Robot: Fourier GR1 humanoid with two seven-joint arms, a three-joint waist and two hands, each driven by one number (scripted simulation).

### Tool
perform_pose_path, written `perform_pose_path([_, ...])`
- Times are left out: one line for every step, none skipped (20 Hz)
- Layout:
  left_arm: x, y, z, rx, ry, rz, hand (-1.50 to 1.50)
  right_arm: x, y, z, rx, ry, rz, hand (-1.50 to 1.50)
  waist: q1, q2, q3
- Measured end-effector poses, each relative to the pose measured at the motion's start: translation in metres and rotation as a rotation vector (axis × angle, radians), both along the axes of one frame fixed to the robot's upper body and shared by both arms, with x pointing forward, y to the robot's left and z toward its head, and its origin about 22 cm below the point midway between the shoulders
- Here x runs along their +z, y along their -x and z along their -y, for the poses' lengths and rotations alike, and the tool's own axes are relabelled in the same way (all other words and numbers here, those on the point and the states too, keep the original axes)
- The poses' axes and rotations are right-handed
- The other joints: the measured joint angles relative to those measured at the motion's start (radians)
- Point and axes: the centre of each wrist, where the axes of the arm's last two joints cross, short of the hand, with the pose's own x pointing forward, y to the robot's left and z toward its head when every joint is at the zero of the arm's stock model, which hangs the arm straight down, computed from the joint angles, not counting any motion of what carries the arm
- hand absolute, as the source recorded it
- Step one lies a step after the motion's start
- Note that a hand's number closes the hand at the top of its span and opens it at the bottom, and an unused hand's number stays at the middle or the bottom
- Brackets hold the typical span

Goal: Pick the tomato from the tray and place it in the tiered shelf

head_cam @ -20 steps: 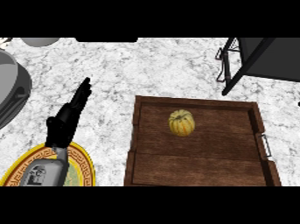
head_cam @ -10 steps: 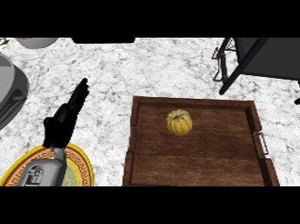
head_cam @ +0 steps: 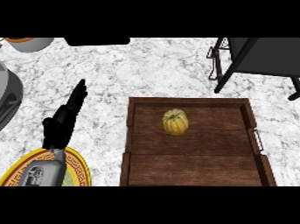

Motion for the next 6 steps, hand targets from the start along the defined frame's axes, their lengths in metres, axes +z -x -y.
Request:
perform_pose_path([0.002,0.001,0.001,0.004,0.0,-0.002,0.0,-0.001,0.012,0.007,-0.001,0.003,-0.027,-1.5,0.0,-0.001,0.0])
perform_pose_path([0.002,0.002,-0.001,0.006,-0.002,0.002,0.0,0.001,0.025,0.014,-0.003,0.007,-0.043,-1.5,0.001,0.0,0.0])
perform_pose_path([0.001,0.004,-0.002,0.008,-0.002,0.002,0.0,-0.002,0.037,0.02,0.004,0.014,-0.069,-1.5,-0.003,-0.001,0.0])
perform_pose_path([0.003,0.003,-0.001,0.01,-0.005,0.001,0.0,-0.004,0.05,0.027,0.011,0.012,-0.08,-1.5,-0.006,-0.002,0.001])
perform_pose_path([0.0,0.005,-0.003,0.01,-0.006,0.0,0.0,-0.004,0.063,0.033,0.024,0.007,-0.087,-1.5,-0.007,-0.002,0.001])
perform_pose_path([0.002,0.004,-0.002,0.007,-0.006,0.003,0.0,-0.004,0.076,0.039,0.028,0.002,-0.093,-1.5,-0.004,-0.001,0.0])
